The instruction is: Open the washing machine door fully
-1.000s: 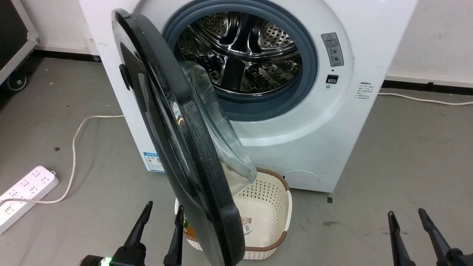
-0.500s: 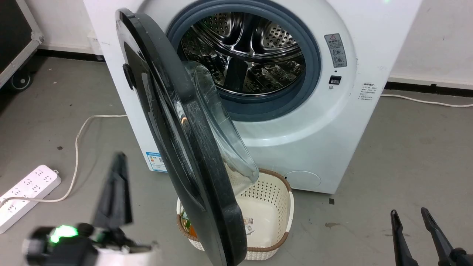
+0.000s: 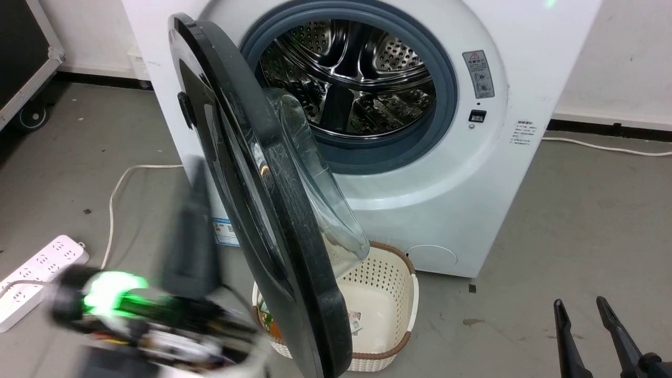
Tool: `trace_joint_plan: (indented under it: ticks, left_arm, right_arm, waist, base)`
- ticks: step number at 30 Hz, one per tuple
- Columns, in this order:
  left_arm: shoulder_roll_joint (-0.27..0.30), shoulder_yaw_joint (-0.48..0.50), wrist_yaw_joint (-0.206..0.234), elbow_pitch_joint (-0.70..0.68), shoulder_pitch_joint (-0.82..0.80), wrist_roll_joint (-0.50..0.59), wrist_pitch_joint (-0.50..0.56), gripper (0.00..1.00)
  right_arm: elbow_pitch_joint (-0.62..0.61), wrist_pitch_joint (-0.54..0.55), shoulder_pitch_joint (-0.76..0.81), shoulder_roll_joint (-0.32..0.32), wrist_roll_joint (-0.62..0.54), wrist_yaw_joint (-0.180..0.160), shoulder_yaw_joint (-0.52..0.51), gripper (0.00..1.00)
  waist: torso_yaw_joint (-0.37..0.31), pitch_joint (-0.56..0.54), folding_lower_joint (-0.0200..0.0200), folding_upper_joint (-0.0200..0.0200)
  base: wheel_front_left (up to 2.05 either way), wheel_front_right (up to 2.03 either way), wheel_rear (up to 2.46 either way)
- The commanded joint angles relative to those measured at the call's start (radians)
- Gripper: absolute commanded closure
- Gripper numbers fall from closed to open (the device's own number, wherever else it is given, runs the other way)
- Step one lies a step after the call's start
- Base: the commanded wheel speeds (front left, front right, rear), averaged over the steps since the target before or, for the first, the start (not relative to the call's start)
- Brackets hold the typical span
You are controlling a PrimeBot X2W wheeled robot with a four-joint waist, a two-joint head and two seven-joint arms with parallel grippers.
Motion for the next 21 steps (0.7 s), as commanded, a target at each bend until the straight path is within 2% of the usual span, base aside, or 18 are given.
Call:
trace_joint_plan:
  ticks: [1,6,11,16,21]
  left_arm:
    - [0.008,-0.027,-0.014,0.001,0.006,0.019,-0.004,1.0]
    - [0.006,-0.205,-0.058,0.039,0.064,0.05,0.014,1.0]
    - [0.002,-0.318,-0.079,0.124,0.103,0.026,0.063,1.0]
    - [0.0,-0.376,-0.091,0.276,0.117,-0.024,0.133,1.0]
    - [-0.004,-0.384,-0.069,0.385,0.116,-0.058,0.205,1.0]
  right_arm:
    - [0.003,-0.004,-0.016,0.004,0.006,0.001,-0.001,0.0]
    - [0.008,-0.004,-0.02,0.004,0.013,0.001,-0.004,0.0]
    - [0.014,-0.005,-0.022,0.004,0.017,0.001,-0.003,0.0]
    - [0.019,-0.005,-0.028,0.004,0.017,0.001,0.0,0.0]
    - [0.024,-0.005,-0.03,0.004,0.021,0.001,0.004,0.0]
  waist:
    - [0.0,0.0,0.0,0.0]
    - [0.002,0.005,0.0,0.0]
    - [0.009,0.011,0.0,0.0]
    - [0.018,0.019,0.0,0.0]
    - [0.025,0.027,0.0,0.0]
  base:
    - [0.0,0.0,0.0]
    - [0.0,0.0,0.0]
    - [0.0,0.0,0.0]
    - [0.0,0.0,0.0]
    - [0.0,0.0,0.0]
